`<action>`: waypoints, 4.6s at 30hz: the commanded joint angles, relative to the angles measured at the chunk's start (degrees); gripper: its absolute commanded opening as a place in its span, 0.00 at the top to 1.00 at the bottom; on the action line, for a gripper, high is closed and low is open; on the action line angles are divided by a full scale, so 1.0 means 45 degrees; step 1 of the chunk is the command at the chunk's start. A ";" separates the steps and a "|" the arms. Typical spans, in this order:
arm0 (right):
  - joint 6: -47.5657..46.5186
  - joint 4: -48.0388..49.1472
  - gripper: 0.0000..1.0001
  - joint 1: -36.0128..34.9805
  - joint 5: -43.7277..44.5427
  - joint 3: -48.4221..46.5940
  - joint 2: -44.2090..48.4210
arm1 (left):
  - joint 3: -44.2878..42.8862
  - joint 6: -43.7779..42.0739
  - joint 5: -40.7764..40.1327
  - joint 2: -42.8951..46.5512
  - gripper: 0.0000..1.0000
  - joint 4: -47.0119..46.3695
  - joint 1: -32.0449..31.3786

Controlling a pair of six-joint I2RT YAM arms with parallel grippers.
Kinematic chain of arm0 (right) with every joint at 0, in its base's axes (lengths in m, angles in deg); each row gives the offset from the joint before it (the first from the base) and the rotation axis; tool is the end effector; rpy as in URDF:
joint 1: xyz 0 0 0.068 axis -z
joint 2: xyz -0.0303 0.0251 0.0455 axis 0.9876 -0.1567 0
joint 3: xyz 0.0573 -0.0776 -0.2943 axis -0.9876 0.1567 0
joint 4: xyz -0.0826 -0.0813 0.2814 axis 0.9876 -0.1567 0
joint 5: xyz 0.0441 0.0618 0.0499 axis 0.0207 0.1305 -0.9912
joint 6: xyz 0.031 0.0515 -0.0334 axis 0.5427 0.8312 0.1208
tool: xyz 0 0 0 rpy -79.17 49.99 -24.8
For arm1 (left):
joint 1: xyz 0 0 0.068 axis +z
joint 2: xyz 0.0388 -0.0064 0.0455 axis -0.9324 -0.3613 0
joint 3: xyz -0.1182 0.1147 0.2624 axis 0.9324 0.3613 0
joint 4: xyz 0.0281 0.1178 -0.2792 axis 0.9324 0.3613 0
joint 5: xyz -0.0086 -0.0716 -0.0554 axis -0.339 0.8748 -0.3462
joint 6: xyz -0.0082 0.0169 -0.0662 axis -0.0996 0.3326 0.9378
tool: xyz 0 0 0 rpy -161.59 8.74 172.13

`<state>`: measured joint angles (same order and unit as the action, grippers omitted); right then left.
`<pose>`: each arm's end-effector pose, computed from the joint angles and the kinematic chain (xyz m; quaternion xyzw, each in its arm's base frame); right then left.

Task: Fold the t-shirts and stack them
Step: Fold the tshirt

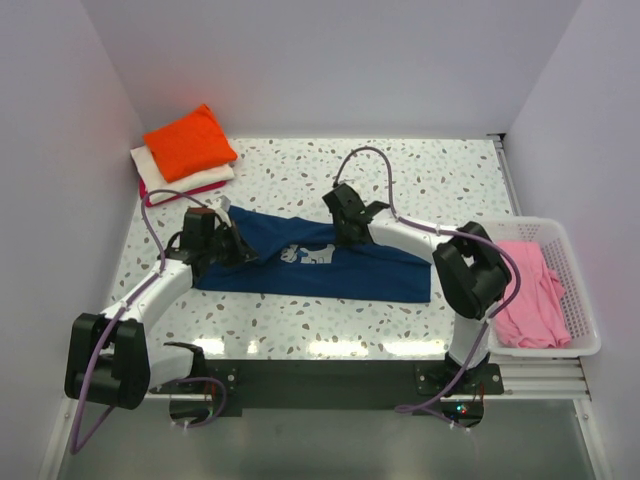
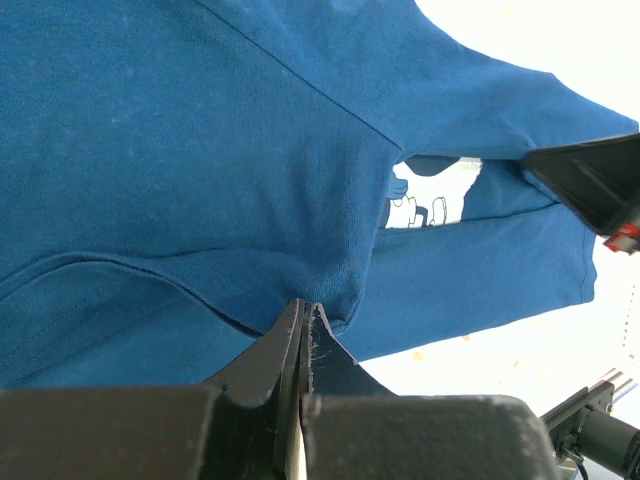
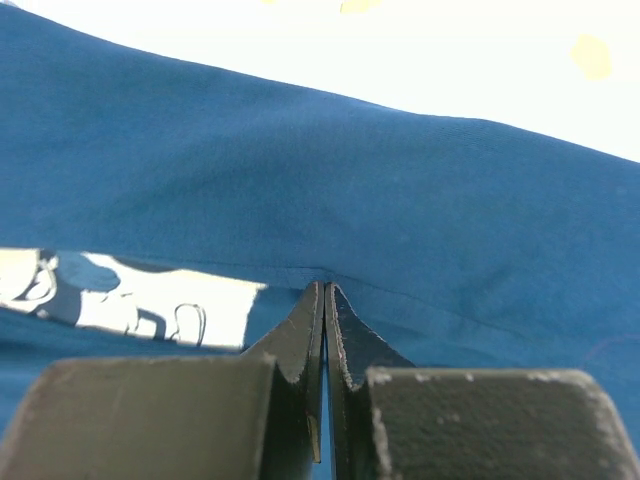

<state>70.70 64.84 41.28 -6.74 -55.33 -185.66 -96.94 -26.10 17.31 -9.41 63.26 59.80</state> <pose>0.3634 0.2805 0.1810 -0.0549 0.9495 0.0333 0.3071 0.2725 -0.0615 0.1949 -0.1345 0.9051 -0.2775 0.2928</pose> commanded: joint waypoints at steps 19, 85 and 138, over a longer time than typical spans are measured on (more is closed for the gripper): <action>0.0319 -0.0051 1.00 -0.0025 0.0126 0.1413 0.1437 | 0.1399 0.0417 0.0786 0.0863 1.00 -0.1053 0.0109; 0.5012 0.0692 0.44 -0.1997 -0.1985 0.6945 0.6515 | -1.9361 0.0670 0.3828 -1.8512 0.35 -0.1944 -0.0770; 0.1392 -0.1359 0.34 -0.5924 -0.0540 -0.1889 0.1179 | -1.7763 -0.0560 0.0707 -1.4044 0.35 -0.1147 0.0187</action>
<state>77.69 60.67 13.15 -11.40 -63.55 -187.80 -177.11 -27.98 15.10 -79.42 64.46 59.74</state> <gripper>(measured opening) 0.658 0.641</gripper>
